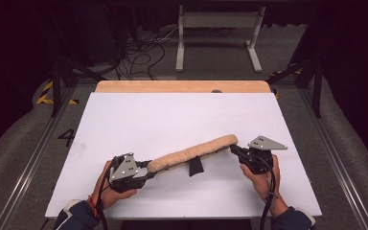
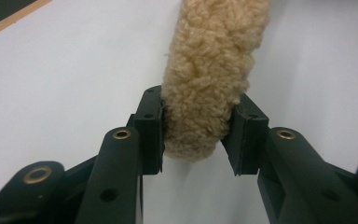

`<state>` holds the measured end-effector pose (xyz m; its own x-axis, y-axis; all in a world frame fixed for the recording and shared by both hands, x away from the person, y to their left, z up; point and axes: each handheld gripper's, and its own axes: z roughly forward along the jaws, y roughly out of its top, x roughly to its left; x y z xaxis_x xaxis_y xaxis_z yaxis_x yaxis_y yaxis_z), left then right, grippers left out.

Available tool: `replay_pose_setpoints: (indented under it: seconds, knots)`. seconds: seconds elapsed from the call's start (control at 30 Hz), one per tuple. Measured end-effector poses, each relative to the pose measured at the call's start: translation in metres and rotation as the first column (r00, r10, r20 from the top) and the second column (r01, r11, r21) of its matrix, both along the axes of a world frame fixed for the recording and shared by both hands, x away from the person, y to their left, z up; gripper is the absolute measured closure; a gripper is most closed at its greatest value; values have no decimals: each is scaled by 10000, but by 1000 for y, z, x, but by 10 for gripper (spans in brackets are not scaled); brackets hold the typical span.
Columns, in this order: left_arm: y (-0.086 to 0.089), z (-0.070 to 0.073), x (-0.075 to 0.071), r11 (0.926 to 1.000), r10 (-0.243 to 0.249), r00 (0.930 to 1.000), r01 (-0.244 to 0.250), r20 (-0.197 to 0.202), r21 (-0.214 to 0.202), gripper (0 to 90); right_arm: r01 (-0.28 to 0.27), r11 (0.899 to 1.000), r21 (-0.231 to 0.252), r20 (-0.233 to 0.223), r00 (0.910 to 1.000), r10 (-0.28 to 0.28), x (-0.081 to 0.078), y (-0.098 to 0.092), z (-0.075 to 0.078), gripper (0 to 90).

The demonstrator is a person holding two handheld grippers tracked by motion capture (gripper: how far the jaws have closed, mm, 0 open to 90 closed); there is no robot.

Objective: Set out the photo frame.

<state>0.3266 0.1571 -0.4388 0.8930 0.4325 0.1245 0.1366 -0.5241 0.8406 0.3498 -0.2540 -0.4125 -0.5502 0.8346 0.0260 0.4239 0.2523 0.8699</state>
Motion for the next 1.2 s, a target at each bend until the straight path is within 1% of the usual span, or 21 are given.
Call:
replay_pose_setpoints:
  seconds: [0.17, 0.27, 0.33, 0.43, 0.6, 0.7, 0.87, 1.0, 1.2]
  knots:
    - [-4, 0, -9, 9999, -139, 9999, 139, 80, 52, 630, -63, 10000, 6, -88, 9999, 63, 11, 3, -2, 900]
    - [-7, 1, -12, 9991, -317, 9992, 310, 237, 271, 634, -37, 10000, -36, -140, 9999, 36, 17, 6, -3, 900]
    - [-10, 0, -14, 9990, -383, 9990, 378, 226, 255, 634, 2, 10000, -13, -153, 9999, -2, 19, 6, -3, 900]
    - [-13, 1, -18, 9979, -513, 9980, 498, 357, 417, 635, 58, 10000, 34, -157, 9999, -58, 26, 8, -3, 899]
    - [-18, 1, -22, 9964, -762, 9966, 749, 324, 394, 635, 81, 9999, 100, -202, 9998, -79, 34, 11, -4, 897]
    - [-20, 0, -22, 9960, -835, 9961, 826, 271, 338, 635, 92, 9998, 179, -228, 9997, -88, 36, 12, -4, 891]
    - [-25, 0, -23, 9944, -999, 9946, 987, 286, 384, 635, -44, 9998, 213, -216, 9998, 48, 39, 14, -4, 886]
    - [-28, 0, -24, 9938, -1068, 9939, 1059, 270, 342, 636, -73, 9996, 274, -250, 9997, 80, 40, 17, -3, 886]
    - [-34, 0, -26, 9912, -1290, 9914, 1282, 240, 330, 636, -240, 9994, 236, -243, 9994, 246, 42, 24, -3, 885]
